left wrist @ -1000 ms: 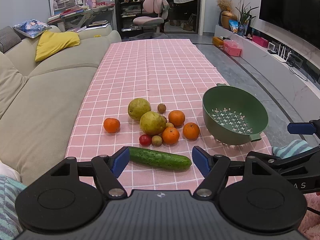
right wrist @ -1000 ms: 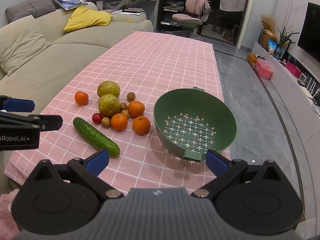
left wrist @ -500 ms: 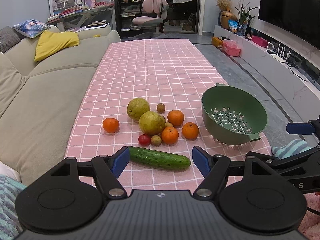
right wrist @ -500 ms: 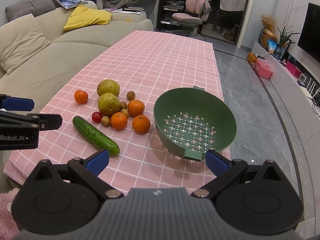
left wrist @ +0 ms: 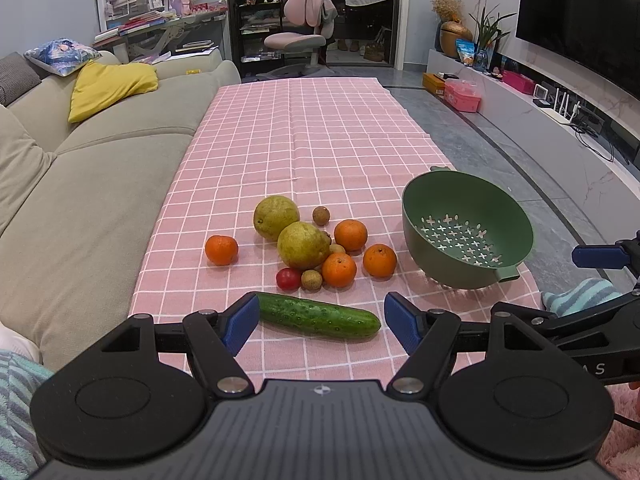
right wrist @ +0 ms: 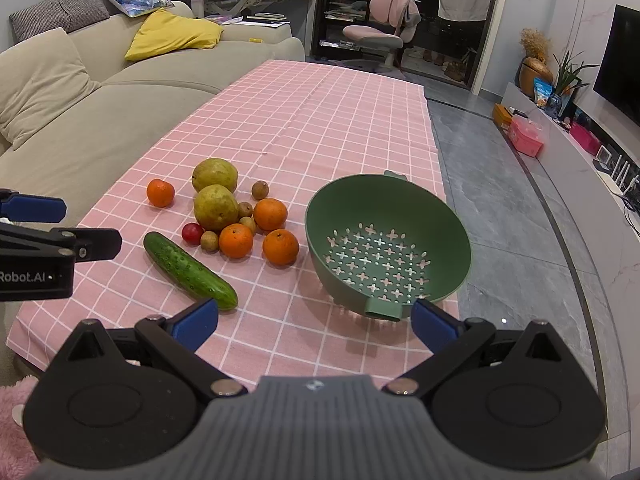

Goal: Organize fruits

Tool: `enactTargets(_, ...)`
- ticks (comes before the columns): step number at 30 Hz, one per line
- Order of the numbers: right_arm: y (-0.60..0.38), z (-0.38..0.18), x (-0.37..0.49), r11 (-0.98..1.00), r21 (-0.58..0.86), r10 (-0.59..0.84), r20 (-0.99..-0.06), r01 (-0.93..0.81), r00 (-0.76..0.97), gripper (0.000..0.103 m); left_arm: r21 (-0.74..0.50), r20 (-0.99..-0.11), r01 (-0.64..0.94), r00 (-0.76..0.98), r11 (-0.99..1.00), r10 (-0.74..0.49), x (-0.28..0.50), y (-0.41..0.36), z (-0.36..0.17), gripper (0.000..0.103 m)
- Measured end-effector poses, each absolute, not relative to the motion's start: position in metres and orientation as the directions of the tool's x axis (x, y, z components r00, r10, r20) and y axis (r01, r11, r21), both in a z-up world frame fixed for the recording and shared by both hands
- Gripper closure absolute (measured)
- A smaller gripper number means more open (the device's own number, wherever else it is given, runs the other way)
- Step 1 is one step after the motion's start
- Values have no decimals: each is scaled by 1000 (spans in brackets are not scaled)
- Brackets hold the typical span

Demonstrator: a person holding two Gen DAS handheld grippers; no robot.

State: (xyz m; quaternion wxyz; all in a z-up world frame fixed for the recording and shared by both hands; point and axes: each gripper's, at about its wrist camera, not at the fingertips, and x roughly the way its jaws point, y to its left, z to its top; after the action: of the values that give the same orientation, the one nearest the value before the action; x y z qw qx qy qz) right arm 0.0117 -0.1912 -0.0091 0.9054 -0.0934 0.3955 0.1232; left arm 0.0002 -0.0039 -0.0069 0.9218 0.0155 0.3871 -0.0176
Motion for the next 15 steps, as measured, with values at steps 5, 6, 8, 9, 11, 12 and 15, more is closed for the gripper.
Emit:
enactTargets(5,-191,-10,12,953,-73,144,-743,-294,654,4,15,-714,43,700,999,-19,0,-4,-7,19)
enactTargets(6,-192,-9,11,953,-73,144,-744,-293,653,4,14,-714,43,700,999,-19,0,-4,-7,19)
enactTargets(8,-191,-9,11,953,-74,144,-743,-293,653,4,15,-715,43,699,999,-19,0,-4,-7,19)
enactTargets(9,-192,-9,11,953,-74,144,-743,-294,653,4,14,-715,43,699,999,-20,0,-4,-7,19)
enactTargets(11,-191,-9,11,953,-73,144,-743,-294,653,4,15,-714,43,699,999,-19,0,-4,-7,19)
enactTargets(12,-192,-10,11,953,-74,144,-744,-294,653,4,15,-715,43,699,999,-20,0,-4,-7,19)
enactTargets(15,-192,-10,11,953,-74,143,-745,-294,651,4,14,-714,43,700,999,-20,0,-4,-7,19)
